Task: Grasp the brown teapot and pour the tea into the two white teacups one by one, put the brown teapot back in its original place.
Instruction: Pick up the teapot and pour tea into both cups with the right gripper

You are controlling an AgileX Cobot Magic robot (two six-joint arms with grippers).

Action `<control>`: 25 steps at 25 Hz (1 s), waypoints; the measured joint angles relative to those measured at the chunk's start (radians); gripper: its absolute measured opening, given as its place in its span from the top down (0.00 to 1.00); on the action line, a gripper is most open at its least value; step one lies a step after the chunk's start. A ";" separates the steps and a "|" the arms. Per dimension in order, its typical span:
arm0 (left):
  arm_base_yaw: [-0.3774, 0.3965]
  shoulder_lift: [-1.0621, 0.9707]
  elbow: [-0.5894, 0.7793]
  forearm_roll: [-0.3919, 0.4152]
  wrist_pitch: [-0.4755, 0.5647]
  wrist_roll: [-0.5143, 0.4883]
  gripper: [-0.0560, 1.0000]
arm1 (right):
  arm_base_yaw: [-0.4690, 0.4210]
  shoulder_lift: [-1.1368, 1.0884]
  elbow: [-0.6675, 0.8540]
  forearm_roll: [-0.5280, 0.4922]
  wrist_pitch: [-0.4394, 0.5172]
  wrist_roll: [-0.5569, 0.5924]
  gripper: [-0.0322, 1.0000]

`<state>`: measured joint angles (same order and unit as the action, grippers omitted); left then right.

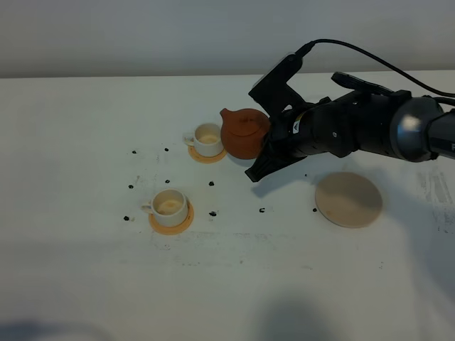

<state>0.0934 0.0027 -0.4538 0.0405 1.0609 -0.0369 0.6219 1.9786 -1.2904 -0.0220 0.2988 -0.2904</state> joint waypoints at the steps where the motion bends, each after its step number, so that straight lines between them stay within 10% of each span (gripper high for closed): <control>1: 0.000 0.000 0.000 0.000 0.000 0.000 0.41 | 0.000 0.007 -0.007 -0.004 0.006 0.000 0.88; 25: 0.000 0.000 0.000 0.000 0.000 0.000 0.41 | 0.020 0.041 -0.036 -0.117 0.027 -0.045 0.88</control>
<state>0.0934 0.0027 -0.4538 0.0405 1.0609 -0.0369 0.6415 2.0199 -1.3263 -0.1394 0.3259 -0.3355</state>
